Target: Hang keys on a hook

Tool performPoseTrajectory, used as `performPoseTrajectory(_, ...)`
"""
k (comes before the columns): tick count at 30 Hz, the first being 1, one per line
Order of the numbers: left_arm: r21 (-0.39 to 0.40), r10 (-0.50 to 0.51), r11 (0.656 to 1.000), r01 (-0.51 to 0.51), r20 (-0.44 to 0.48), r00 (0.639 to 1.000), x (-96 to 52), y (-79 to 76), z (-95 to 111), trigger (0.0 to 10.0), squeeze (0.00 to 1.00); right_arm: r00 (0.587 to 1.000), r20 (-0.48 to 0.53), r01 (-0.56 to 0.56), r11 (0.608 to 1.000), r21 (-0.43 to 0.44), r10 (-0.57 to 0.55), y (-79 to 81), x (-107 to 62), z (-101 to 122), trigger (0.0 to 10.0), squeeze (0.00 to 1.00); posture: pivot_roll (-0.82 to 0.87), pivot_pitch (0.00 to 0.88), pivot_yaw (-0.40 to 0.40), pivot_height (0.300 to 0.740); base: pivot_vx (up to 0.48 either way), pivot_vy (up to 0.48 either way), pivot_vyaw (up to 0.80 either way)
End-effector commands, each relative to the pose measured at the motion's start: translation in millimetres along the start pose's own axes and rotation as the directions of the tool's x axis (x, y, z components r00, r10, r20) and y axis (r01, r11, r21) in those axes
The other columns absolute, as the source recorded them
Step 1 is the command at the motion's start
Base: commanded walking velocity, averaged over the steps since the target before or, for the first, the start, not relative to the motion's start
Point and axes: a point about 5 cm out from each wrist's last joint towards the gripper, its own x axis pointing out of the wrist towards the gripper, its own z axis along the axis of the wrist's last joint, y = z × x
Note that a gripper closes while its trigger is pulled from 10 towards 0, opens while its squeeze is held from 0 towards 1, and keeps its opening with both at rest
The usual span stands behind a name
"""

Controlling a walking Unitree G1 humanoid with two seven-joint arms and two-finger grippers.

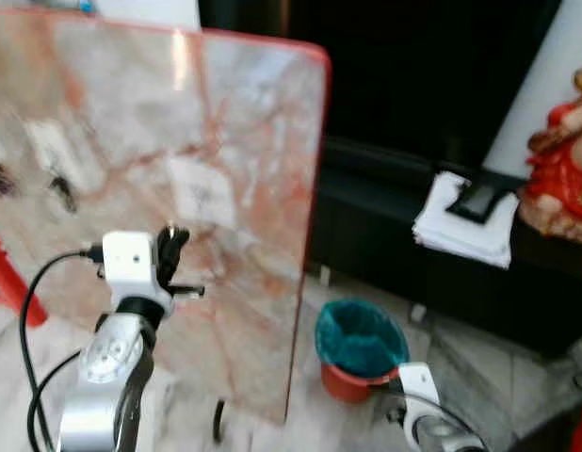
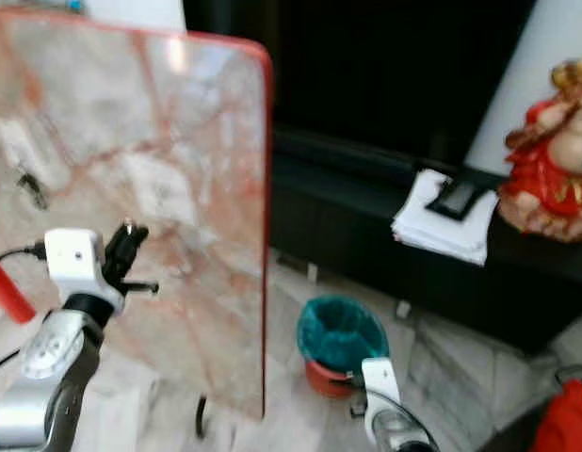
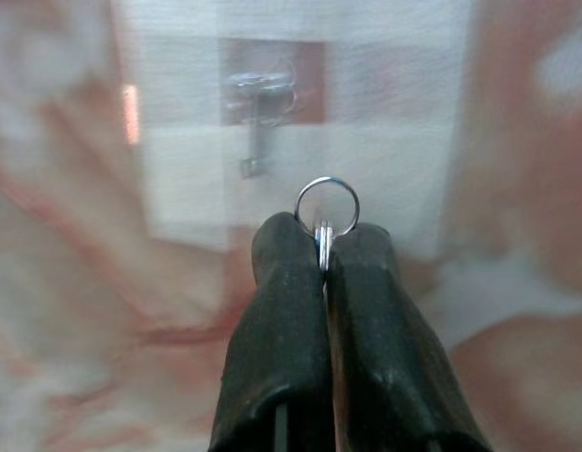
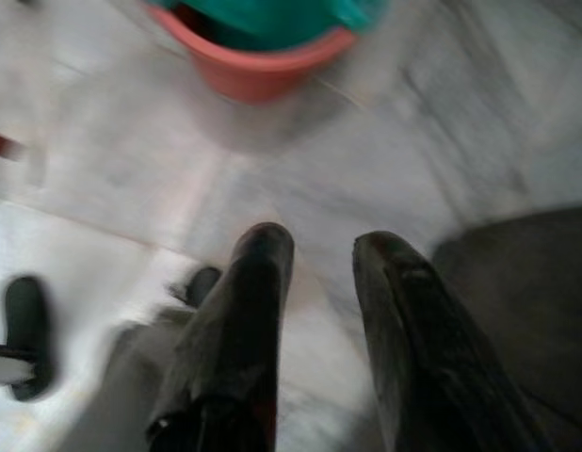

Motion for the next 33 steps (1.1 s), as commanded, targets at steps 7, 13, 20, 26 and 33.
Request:
performPoseTrajectory(7, -0.042, -0.08, 0.996, 0.083, 0.058, 0.995, -2.9, -7.8, 10, 10.0, 0.0, 0.999, 0.03, -0.01, 1.0, 0.0, 0.01, 4.3, -0.6, 11, 10.0, 0.0, -0.01, 0.0, -0.047, 0.734, 0.108, 0.0, 0.0)
performPoseTrajectory(13, -0.049, -0.124, 0.991, 0.126, 0.047, 0.991, -6.9, -14.3, 8, 10.0, 0.0, 1.0, 0.028, -0.008, 1.0, -0.007, 0.009, 3.9, -0.6, 11, 10.0, 0.0, -0.01, 0.0, -0.048, 0.734, 0.0, 0.0, 0.0)
performPoseTrajectory(20, -0.042, -0.158, 0.986, 0.159, 0.029, 0.987, -11.6, -17.1, 6, 10.0, 0.0, 1.0, 0.026, -0.007, 1.0, -0.012, 0.008, 3.9, -0.6, 11, 10.0, 0.0, -0.01, 0.0, -0.049, 0.734, 0.0, 0.0, 0.0)
performPoseTrajectory(26, -0.028, -0.16, 0.987, 0.161, 0.035, 0.986, -17.0, -18.5, 7, 10.0, 0.0, 1.0, 0.026, -0.007, 1.0, -0.013, 0.008, 3.9, -0.6, 11, 10.0, 0.0, -0.01, 0.0, -0.048, 0.734, 0.0, 0.0, 0.0)
performPoseTrajectory(33, -0.014, -0.089, 0.996, 0.09, 0.062, 0.994, -29.2, -6.9, 14, 10.0, 0.0, 1.0, 0.024, -0.007, 1.0, -0.021, 0.008, 3.6, -0.6, 11, 10.0, 0.0, 0.0, 0.0, -0.051, 0.734, 0.0, 0.0, 0.0)
